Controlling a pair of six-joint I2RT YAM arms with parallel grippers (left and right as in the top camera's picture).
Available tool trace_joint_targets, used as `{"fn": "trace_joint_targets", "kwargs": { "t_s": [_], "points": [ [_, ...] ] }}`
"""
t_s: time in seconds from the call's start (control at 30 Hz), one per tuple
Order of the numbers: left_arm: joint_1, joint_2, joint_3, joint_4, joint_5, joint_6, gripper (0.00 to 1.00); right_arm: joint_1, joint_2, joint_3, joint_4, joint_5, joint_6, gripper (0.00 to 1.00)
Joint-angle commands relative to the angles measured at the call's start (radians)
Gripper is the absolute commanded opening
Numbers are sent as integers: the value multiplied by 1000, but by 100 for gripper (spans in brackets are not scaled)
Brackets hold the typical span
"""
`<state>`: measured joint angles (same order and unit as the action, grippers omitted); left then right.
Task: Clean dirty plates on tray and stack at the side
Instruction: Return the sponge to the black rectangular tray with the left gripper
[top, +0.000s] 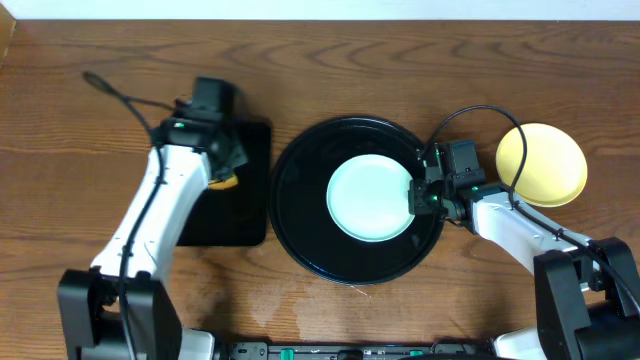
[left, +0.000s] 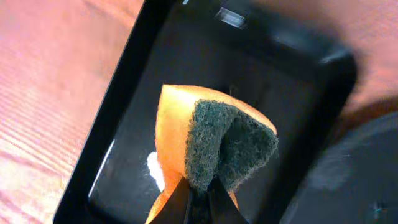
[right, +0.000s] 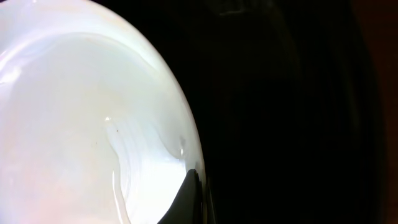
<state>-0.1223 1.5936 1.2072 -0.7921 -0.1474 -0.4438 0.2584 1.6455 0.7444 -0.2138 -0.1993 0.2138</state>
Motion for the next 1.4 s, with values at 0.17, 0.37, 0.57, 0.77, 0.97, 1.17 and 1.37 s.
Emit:
{"fn": "trace_joint_targets", "kwargs": {
  "t_s": [0.17,0.37,0.57,0.77,0.97,1.17,1.37],
  "points": [
    [58,116,-130,110,121,141,9,-6,23,-15,-3,7,-62,1],
    [58,74,-104,82,122,140,50,-6,23,-15,-3,8,-50,18],
    [58,-64,-93,45,172,131,73,-6,18,-13,11,8,-50,1],
    [58,-103,-93,45,174,129,85,3,-70,36,-85,23,-51,1],
    [58,-102,-93,45,174,129,86,92,-180,97,-216,263,-51,1],
    [58,-102,-93,45,174,129,86,146,-215,101,-229,307,-51,1],
    [58,-102,-93,45,174,129,86,146,-179,97,-236,296,-48,1]
  ]
}}
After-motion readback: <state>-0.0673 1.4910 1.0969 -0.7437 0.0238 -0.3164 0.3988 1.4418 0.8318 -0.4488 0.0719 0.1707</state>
